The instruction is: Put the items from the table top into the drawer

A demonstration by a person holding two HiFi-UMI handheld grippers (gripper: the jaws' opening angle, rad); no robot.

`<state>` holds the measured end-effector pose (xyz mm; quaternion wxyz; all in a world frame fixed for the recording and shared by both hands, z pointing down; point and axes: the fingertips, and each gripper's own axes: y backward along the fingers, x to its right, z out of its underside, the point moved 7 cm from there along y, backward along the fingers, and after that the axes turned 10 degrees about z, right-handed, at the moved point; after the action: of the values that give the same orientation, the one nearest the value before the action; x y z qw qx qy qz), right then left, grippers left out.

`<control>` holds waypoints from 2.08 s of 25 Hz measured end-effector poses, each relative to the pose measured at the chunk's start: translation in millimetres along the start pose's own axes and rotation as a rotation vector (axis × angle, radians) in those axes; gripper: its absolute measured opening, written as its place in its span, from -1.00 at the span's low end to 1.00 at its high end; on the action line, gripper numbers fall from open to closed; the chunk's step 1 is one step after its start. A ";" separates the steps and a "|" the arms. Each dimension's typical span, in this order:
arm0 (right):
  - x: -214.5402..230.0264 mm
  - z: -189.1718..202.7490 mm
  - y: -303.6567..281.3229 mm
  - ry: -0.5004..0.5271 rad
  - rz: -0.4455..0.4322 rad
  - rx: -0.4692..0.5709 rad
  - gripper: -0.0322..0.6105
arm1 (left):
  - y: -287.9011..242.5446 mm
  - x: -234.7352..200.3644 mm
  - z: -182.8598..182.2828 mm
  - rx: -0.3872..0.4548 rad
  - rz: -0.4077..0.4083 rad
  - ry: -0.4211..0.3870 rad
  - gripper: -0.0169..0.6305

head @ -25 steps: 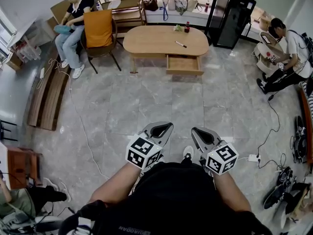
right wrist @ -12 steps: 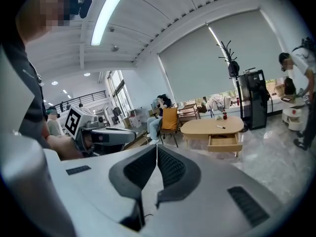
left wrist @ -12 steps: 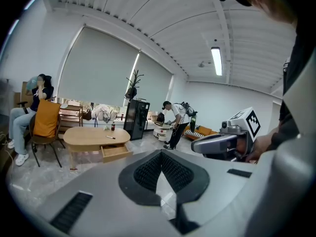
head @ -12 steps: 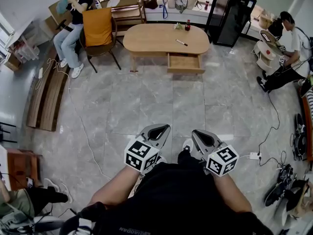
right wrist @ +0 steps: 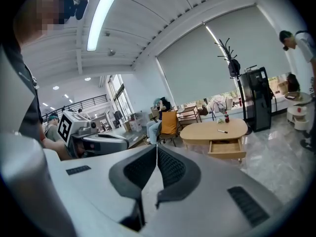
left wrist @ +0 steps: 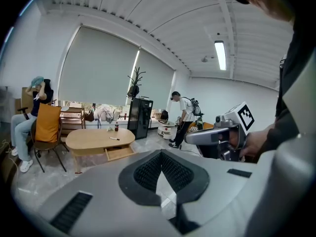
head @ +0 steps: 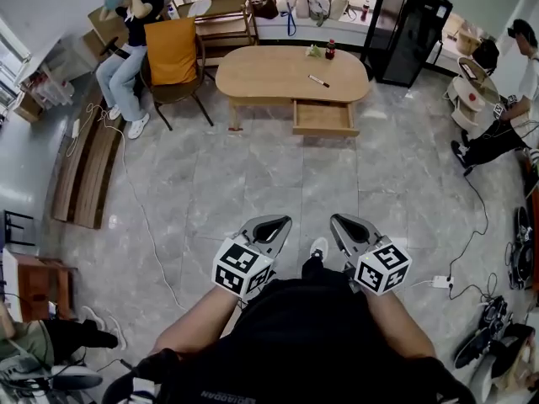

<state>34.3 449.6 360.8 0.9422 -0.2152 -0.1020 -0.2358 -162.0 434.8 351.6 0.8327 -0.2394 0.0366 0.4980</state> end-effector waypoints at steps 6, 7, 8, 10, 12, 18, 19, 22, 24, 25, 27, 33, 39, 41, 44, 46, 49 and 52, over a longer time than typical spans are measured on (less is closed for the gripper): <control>62.8 -47.0 -38.8 0.006 -0.020 0.042 -0.89 | -50.2 -34.6 -46.8 0.042 -0.044 0.014 -0.94; 73.3 -52.3 -44.0 0.005 -0.021 0.042 -0.89 | -60.3 -38.5 -53.1 0.047 -0.044 0.018 -0.94; 82.7 -57.5 -48.2 0.005 -0.026 0.041 -0.89 | -70.3 -42.2 -58.8 0.051 -0.043 0.025 -0.94; 100.0 -68.1 -54.3 0.014 -0.039 0.039 -0.89 | -89.4 -49.1 -70.6 0.061 -0.045 0.040 -0.94; 117.4 -75.8 -58.9 0.025 -0.050 0.038 -0.89 | -107.9 -55.1 -81.1 0.070 -0.051 0.045 -0.94; 163.9 -74.0 -68.6 0.016 -0.050 0.020 -0.89 | -154.7 -66.2 -93.7 0.058 -0.063 0.037 -0.94; 169.3 -73.3 -67.9 0.006 -0.049 0.018 -0.89 | -159.7 -65.3 -96.3 0.050 -0.059 0.035 -0.94; 183.2 -73.8 -66.9 -0.015 -0.043 0.014 -0.89 | -171.5 -64.0 -102.7 0.015 -0.055 0.010 -0.94; 192.0 -76.0 -70.7 -0.028 -0.034 0.016 -0.89 | -179.7 -68.4 -104.3 -0.009 -0.057 0.009 -0.94; 195.3 -77.4 -73.2 -0.034 -0.031 0.019 -0.89 | -183.7 -71.2 -104.7 -0.017 -0.053 0.014 -0.94; 199.5 -79.8 -78.2 -0.037 -0.028 0.025 -0.89 | -191.8 -77.1 -105.0 -0.028 -0.040 0.020 -0.94; 219.4 -83.5 -91.9 -0.046 0.017 0.013 -0.89 | -221.7 -98.5 -115.9 -0.047 0.024 0.019 -0.94; 245.8 -104.8 -122.0 -0.037 0.073 0.005 -0.89 | -249.1 -146.5 -142.1 -0.046 0.048 -0.002 -0.94; 253.3 -115.8 -140.2 -0.036 0.086 -0.004 -0.89 | -256.7 -166.1 -151.8 -0.050 0.057 -0.004 -0.94; 258.9 -137.5 -173.0 -0.017 0.092 -0.015 -0.89 | -265.9 -198.8 -169.6 -0.048 0.077 -0.018 -0.94; 260.0 -155.6 -198.3 0.010 0.092 -0.011 -0.89 | -270.6 -226.4 -182.7 -0.040 0.075 -0.024 -0.94; 261.7 -182.5 -233.3 0.039 0.100 0.001 -0.89 | -275.6 -266.0 -203.1 -0.025 0.078 -0.026 -0.94; 262.4 -197.6 -266.2 0.047 0.114 -0.004 -0.89 | -275.6 -300.7 -215.5 -0.025 0.089 -0.038 -0.94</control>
<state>150.0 43.0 357.8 0.9558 -0.2168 -0.0669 -0.1872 -41.1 -10.5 351.2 0.8071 -0.2385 0.0249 0.5395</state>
